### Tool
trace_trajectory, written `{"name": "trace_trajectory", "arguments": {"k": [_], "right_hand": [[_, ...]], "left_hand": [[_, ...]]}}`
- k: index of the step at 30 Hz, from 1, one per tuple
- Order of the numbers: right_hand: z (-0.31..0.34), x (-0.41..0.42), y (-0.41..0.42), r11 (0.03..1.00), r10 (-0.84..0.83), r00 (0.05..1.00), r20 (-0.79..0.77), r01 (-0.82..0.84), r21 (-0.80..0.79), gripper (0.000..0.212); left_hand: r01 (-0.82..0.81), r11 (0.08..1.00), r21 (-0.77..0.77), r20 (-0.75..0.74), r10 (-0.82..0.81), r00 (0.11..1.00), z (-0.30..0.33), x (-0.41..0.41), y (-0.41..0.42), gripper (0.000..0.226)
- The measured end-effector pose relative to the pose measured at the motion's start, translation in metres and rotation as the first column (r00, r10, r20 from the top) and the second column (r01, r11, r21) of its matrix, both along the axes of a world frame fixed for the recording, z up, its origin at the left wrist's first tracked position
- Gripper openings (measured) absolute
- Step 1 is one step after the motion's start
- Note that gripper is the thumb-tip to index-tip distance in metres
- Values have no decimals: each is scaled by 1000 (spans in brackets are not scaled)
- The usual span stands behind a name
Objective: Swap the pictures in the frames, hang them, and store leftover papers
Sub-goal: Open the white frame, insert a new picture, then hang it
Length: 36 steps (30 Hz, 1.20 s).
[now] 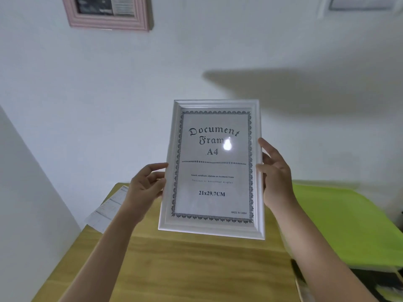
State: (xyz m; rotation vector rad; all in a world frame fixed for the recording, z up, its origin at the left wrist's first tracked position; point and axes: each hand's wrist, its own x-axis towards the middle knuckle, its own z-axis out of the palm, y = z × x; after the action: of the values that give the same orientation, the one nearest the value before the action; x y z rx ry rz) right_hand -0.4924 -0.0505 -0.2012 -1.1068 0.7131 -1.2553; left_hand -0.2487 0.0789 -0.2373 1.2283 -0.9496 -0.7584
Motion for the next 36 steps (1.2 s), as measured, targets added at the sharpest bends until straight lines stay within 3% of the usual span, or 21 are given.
{"name": "trace_trajectory", "arguments": {"k": [13,19,27,36], "right_hand": [[130,-4,-96,943,44,983,178,18,-331,49],[185,19,-130,879,85,973,215,28,-476,52],[219,48,-179,887,65,962,265,66,-458,53],[199,62,-197,912,46,966,254,63,-406,55]], "left_hand": [[-7,939,-345,177,72,982,137,-12,-82,31],[-66,905,-421,179,154,972,183,6,-124,37],[-103,898,-427,154,184,971,220,29,-173,38],[-165,913,-374,131,228,965,193,48,-206,37]]}}
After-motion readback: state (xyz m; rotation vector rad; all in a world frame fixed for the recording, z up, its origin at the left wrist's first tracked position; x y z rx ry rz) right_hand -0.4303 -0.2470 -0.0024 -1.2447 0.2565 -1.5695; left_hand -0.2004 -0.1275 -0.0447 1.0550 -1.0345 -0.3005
